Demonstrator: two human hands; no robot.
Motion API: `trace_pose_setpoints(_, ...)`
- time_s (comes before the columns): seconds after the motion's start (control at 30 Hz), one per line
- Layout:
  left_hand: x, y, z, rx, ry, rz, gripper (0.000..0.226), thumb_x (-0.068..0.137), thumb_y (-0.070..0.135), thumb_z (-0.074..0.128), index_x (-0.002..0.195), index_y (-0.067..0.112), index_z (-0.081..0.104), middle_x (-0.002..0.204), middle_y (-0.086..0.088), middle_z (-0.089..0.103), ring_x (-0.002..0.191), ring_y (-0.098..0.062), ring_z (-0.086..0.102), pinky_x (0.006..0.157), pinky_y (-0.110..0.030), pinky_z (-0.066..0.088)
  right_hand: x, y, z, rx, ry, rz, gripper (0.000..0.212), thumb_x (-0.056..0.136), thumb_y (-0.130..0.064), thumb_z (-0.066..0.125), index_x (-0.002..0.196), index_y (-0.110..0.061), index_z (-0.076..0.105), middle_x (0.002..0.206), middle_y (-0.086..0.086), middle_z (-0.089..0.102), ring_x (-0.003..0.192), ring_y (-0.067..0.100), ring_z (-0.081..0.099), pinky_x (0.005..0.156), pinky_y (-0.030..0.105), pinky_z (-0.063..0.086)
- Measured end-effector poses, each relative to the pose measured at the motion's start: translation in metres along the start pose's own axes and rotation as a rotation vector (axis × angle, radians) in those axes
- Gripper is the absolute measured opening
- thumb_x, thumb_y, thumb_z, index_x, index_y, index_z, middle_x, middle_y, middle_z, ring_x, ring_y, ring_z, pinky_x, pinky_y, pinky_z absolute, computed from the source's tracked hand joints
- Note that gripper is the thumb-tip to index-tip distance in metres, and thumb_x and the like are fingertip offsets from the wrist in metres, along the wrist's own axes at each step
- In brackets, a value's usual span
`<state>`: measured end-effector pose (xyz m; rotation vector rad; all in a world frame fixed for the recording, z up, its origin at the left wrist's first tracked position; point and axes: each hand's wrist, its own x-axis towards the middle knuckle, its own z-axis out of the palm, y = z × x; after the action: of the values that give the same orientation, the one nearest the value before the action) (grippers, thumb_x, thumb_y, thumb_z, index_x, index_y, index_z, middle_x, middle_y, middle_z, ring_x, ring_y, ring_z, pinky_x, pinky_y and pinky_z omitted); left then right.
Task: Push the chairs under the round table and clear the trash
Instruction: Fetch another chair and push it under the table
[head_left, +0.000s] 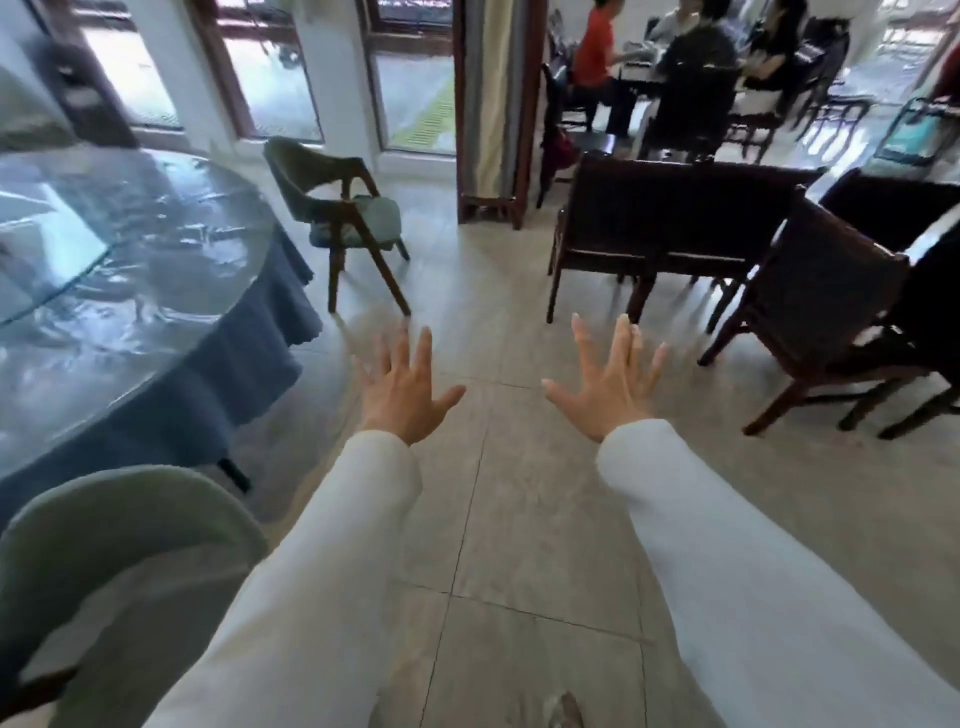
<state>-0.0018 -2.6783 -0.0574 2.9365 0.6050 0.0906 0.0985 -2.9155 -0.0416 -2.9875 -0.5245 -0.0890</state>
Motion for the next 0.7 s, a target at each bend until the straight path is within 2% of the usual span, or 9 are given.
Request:
trace_pose_setpoints(0.17, -0.041, -0.046, 0.004, -0.024, 0.015, -0.298, 0.092, 0.093, 0.074, 0.038, 0.161, 0.028, -0.004, 0.17, -0.009, -0.013, 0.155, -0.038, -0.013, 0.119, -0.071, 0.002, 0.046, -0.056, 0.019, -0.019, -0.079, -0.297, 0.095, 0.085, -0.079, 0.039, 0.157, -0.04, -0.01, 0.163, 0.024, -0.008, 0.152, 0.038, -0.009, 0.116, 0.066, -0.011)
trace_pose_setpoints(0.4, -0.12, -0.134, 0.017, -0.023, -0.059, -0.751, 0.095, 0.093, 0.078, 0.03, 0.161, 0.026, -0.011, 0.169, -0.008, -0.02, 0.154, -0.037, -0.02, 0.12, -0.068, -0.004, 0.052, -0.187, 0.051, 0.072, -0.228, -0.704, 0.092, 0.087, -0.073, 0.043, 0.156, -0.041, -0.008, 0.164, 0.023, -0.007, 0.152, 0.039, -0.008, 0.115, 0.065, -0.011)
trace_pose_setpoints(0.53, -0.138, -0.185, 0.02, -0.084, -0.056, -0.934, 0.094, 0.094, 0.076, 0.031, 0.161, 0.025, -0.011, 0.169, -0.009, -0.021, 0.154, -0.038, -0.02, 0.121, -0.068, -0.003, 0.053, -0.268, 0.075, 0.04, -0.274, -0.885, 0.092, 0.085, -0.079, 0.037, 0.155, -0.043, -0.01, 0.166, 0.018, -0.006, 0.153, 0.038, -0.003, 0.118, 0.067, 0.0)
trace_pose_setpoints(0.63, -0.136, -0.223, 0.023, -0.128, -0.015, -1.023, 0.094, 0.094, 0.075, 0.033, 0.161, 0.025, -0.009, 0.169, -0.009, -0.019, 0.154, -0.038, -0.018, 0.121, -0.068, -0.001, 0.059, -0.325, 0.086, -0.028, -0.384, -1.011, 0.091, 0.086, -0.079, 0.038, 0.155, -0.044, -0.01, 0.167, 0.016, -0.005, 0.154, 0.037, -0.002, 0.119, 0.067, 0.008)
trace_pose_setpoints(0.7, -0.133, -0.249, 0.026, -0.155, 0.011, -1.09, 0.095, 0.092, 0.077, 0.031, 0.161, 0.025, -0.008, 0.17, -0.008, -0.017, 0.155, -0.038, -0.015, 0.121, -0.067, 0.0, 0.062, -0.365, 0.089, -0.074, -0.441, -1.082, 0.091, 0.087, -0.078, 0.041, 0.156, -0.044, -0.008, 0.167, 0.016, -0.006, 0.154, 0.037, -0.004, 0.119, 0.066, 0.006)
